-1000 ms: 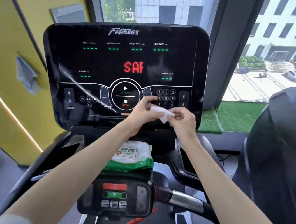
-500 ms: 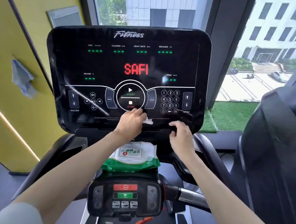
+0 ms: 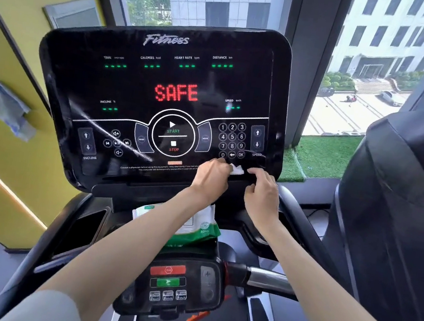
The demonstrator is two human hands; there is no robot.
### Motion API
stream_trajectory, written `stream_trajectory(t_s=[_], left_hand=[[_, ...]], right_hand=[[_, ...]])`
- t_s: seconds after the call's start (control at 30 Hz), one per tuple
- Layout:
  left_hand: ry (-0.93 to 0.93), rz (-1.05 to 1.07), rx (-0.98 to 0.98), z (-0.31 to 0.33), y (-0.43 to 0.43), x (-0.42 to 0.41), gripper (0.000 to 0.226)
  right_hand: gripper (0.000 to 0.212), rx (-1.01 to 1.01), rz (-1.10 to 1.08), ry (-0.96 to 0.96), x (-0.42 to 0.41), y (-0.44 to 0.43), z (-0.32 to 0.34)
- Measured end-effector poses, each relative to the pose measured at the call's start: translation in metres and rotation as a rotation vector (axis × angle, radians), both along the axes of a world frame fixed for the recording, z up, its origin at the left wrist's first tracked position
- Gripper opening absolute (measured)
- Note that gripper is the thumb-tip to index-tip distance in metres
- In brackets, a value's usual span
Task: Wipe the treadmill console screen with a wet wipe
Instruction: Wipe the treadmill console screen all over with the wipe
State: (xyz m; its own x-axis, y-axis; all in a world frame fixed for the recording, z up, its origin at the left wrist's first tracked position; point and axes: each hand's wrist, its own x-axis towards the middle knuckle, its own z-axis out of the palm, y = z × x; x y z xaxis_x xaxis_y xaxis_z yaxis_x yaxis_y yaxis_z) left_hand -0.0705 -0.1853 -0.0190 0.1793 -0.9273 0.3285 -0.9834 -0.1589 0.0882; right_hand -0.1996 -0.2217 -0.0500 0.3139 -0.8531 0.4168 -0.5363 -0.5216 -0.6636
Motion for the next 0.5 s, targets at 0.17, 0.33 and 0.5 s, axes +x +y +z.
stream_trajectory(t_s=[0.17, 0.33, 0.5], left_hand=[[0.049, -0.051, 0.026, 0.0, -0.029, -0.028, 0.025], [0.391, -0.192, 0.051, 0.009, -0.051, -0.047, 0.015], [0.717, -0.221, -0.152, 0.047, -0.037, -0.041, 0.016]], right_hand=[[0.04, 0.056, -0.022, -0.019, -0.016, -0.01, 0.004], [0.028, 0.096, -0.164, -0.062, -0.04, -0.022, 0.01], [0.02, 0.082, -0.309, -0.163, -0.052, -0.021, 0.038]])
